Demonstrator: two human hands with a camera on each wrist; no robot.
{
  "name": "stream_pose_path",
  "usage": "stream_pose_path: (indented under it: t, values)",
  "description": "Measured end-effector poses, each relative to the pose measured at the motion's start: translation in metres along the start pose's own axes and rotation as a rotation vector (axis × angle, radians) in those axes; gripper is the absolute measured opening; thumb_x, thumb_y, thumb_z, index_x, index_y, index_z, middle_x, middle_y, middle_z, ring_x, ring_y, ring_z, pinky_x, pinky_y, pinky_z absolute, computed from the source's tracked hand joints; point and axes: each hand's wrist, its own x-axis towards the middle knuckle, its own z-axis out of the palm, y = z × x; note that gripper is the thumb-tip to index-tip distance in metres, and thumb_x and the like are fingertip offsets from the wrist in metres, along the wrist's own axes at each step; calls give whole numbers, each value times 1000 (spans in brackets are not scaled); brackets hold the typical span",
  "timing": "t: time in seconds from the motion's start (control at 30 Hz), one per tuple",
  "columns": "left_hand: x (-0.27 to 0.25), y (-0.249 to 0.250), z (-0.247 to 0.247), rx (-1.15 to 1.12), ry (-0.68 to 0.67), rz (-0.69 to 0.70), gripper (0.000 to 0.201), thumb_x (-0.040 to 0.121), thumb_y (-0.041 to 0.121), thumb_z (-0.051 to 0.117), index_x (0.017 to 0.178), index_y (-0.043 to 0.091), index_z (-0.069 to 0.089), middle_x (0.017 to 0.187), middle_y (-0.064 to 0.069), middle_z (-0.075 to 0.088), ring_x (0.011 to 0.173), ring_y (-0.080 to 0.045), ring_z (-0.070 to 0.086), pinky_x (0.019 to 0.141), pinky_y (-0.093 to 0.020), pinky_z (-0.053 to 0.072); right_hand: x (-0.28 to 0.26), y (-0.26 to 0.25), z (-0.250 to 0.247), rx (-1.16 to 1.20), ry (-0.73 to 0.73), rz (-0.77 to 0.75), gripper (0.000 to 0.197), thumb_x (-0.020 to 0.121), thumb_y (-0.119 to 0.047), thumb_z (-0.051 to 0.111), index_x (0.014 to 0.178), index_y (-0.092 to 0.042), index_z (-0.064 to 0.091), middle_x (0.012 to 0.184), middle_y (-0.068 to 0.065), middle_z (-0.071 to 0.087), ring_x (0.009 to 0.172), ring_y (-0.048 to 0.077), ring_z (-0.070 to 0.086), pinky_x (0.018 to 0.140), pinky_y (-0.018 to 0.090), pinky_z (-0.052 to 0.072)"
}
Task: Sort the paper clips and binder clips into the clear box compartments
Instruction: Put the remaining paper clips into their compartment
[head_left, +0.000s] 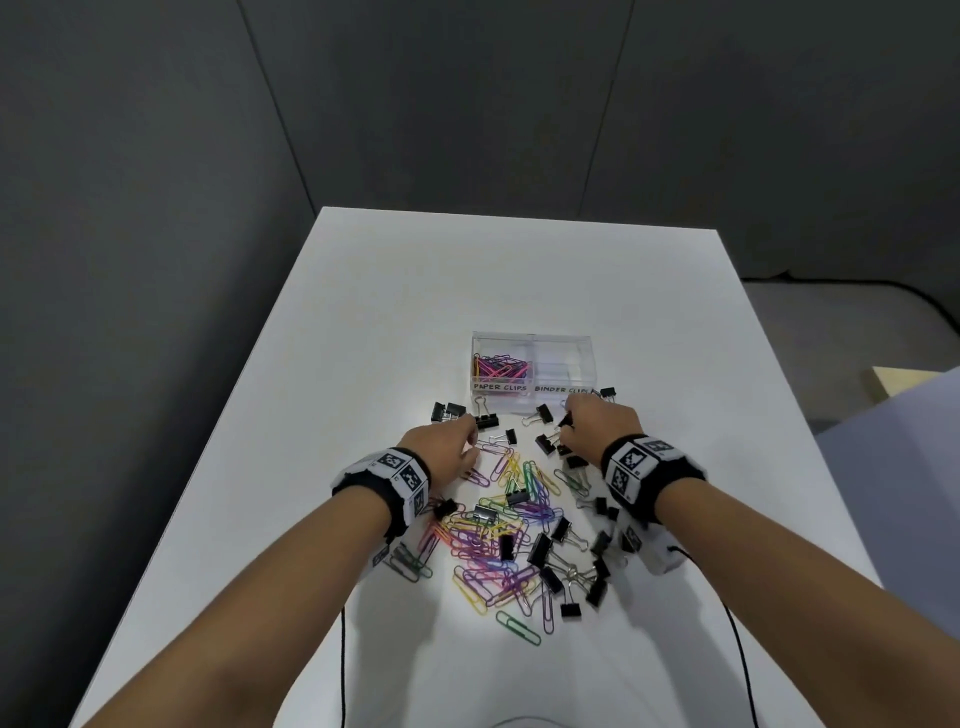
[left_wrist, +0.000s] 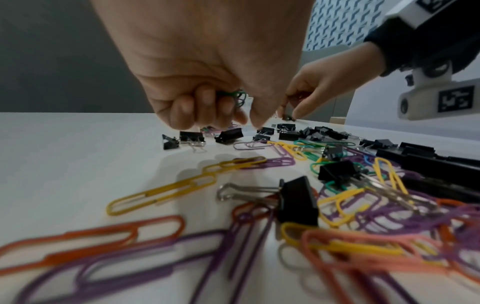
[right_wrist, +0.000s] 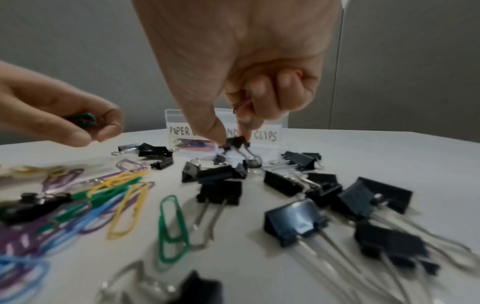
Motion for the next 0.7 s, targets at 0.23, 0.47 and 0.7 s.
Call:
stream_pose_path:
  t: [0.23, 0.47, 0.7]
  values:
    - [16, 14, 7, 121, -40, 56, 48, 87, 44, 58, 125, 17, 45, 125, -3, 57, 110, -24, 58, 86, -34, 46, -25, -29, 15, -237, -70, -380, 41, 92, -50, 44, 94, -10, 51, 72, -1, 56, 68, 20, 52, 62, 27, 44]
    - [26, 15, 8, 106, -52, -2, 29, 94, 27, 49, 117, 11, 55, 125, -8, 56, 113, -27, 56, 91, -37, 45, -27, -47, 30, -252, -119, -374, 23, 92, -28, 44, 79, -8, 42, 56, -2, 30, 66, 25, 46, 61, 28, 35]
    - [24, 5, 11, 68, -59, 16, 28, 97, 21, 41, 121, 8, 50, 126, -11, 49, 113, -29, 54, 91, -39, 45, -21, -31, 5, -152, -38, -294, 28, 95, -33, 42, 102, -9, 55, 85, 7, 63, 80, 26, 60, 65, 29, 41]
